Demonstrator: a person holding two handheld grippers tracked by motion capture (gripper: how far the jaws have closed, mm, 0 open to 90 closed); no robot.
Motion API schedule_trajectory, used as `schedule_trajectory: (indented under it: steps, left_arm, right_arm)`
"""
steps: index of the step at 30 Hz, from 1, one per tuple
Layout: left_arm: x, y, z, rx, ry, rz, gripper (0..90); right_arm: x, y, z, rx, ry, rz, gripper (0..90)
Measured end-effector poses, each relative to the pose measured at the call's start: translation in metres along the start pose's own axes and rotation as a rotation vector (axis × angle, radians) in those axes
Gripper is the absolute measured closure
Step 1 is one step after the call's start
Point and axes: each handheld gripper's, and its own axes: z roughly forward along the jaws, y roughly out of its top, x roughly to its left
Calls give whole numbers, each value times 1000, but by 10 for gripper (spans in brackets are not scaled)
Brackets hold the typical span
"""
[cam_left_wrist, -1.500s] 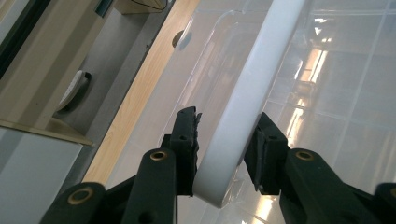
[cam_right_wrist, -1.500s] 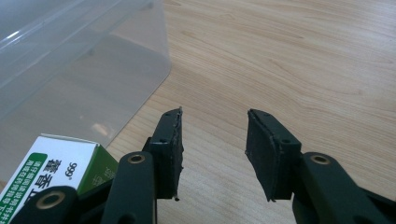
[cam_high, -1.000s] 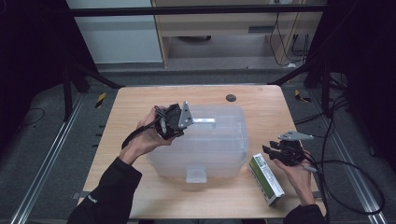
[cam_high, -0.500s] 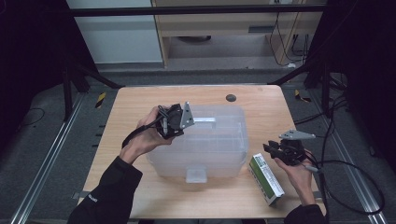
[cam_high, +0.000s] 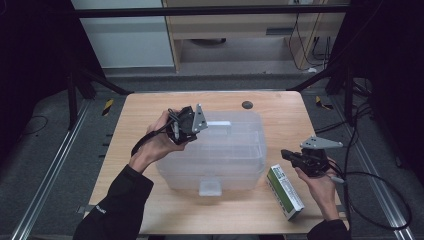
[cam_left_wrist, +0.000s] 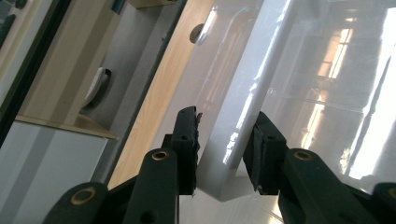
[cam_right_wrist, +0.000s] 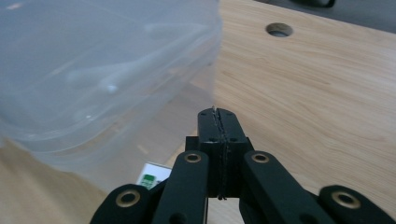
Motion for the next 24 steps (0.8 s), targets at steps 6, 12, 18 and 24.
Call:
schedule_trajectory:
  steps: [6, 12, 18, 24]
  left_arm:
    - [6, 2, 1, -5, 15, -23, 658]
    - [12, 3, 3, -15, 40, -45, 651]
    - [16, 6, 6, -18, 84, -64, 650]
    - [21, 8, 9, -18, 102, -77, 649]
  right_arm:
    - [6, 5, -4, -15, 65, 14, 900]
    - [12, 7, -7, -20, 81, 2, 900]
    - [14, 6, -11, -26, 83, 6, 900]
    - [17, 5, -12, -29, 100, 1, 900]
